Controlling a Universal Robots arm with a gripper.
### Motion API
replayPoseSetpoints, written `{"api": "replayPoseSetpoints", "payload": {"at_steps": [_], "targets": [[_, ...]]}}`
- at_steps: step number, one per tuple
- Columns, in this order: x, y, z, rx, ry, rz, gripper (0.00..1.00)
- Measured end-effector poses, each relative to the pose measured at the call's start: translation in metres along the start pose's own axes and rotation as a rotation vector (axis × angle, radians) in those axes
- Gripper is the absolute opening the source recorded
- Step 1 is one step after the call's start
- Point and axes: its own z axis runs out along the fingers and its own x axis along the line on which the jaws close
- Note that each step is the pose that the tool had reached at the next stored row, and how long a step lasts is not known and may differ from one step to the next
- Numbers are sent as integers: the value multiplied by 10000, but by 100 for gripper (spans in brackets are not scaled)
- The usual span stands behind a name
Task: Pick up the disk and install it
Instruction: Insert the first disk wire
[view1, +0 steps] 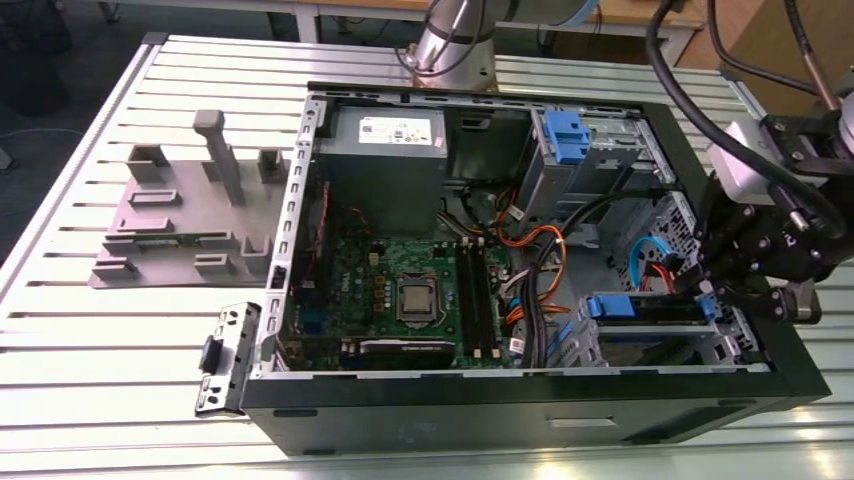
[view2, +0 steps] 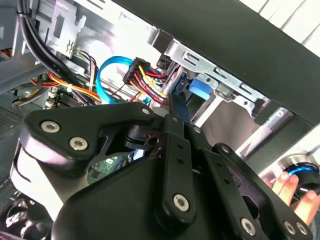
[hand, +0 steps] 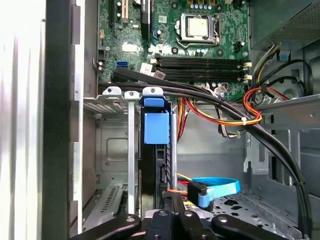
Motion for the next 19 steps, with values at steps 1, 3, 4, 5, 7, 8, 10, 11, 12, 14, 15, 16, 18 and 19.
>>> {"api": "replayPoseSetpoints", "payload": {"at_steps": [1,3,4,5,7,8,10,11,12,14,15,16,18,19], "targets": [[0,-5,0,-2,-9,0,10],[-1,-20,-4,-8,-8,1,10],[-1,-30,-6,-11,-9,2,10],[-1,-39,-6,-15,-13,3,10],[-3,-64,-12,-21,-15,2,10],[-4,-74,-19,-23,-16,2,10],[-8,-83,-59,-26,-27,2,10],[-10,-86,-83,-27,-33,2,10],[-12,-89,-107,-28,-36,2,10],[-17,-94,-155,-28,-41,2,10],[-19,-95,-180,-29,-44,2,10],[-21,-97,-203,-30,-44,2,10],[-24,-97,-237,-30,-44,2,10],[-24,-97,-242,-31,-49,1,10]]}}
